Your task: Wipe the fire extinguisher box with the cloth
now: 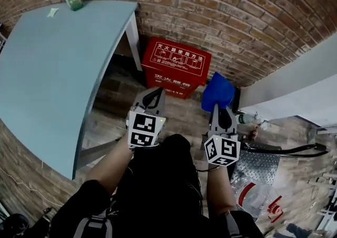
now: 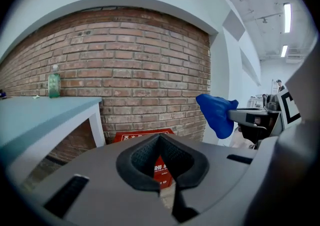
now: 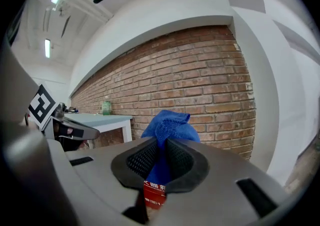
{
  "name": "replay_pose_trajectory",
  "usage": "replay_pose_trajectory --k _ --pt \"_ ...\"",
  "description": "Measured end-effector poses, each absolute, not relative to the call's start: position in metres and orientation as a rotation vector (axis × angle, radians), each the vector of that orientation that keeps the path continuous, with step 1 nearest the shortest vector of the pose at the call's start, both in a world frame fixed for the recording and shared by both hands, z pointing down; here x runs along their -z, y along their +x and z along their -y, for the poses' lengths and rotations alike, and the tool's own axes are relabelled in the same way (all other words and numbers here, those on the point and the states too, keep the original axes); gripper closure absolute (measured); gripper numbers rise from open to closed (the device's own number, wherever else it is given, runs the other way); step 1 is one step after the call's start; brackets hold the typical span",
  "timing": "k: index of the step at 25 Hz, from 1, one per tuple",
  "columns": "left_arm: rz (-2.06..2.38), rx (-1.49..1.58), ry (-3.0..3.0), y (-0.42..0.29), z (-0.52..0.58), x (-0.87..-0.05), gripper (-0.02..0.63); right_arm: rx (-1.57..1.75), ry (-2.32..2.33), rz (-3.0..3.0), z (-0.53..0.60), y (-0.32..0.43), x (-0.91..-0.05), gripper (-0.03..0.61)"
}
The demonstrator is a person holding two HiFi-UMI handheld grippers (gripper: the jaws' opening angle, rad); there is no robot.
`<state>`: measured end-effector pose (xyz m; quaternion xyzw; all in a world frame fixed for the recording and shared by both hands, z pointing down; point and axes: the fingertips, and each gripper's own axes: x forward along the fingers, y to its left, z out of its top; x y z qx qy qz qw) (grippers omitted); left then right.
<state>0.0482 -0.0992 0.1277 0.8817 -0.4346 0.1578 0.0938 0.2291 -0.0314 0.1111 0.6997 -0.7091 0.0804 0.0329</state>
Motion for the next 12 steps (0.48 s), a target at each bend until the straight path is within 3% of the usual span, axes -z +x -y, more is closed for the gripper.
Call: replay_pose_trajectory --k 6,12 --pt "1.353 -0.412 2.571 0.036 0.141 -0.268 0.607 -0.138 2.139 2.184 0.076 0.239 -0.248 0.531" --pt "1.356 -0.374 2.594 0.03 0.139 -0.352 0.607 -0.081 2.086 2.127 0.093 0.243 -0.351 0.531"
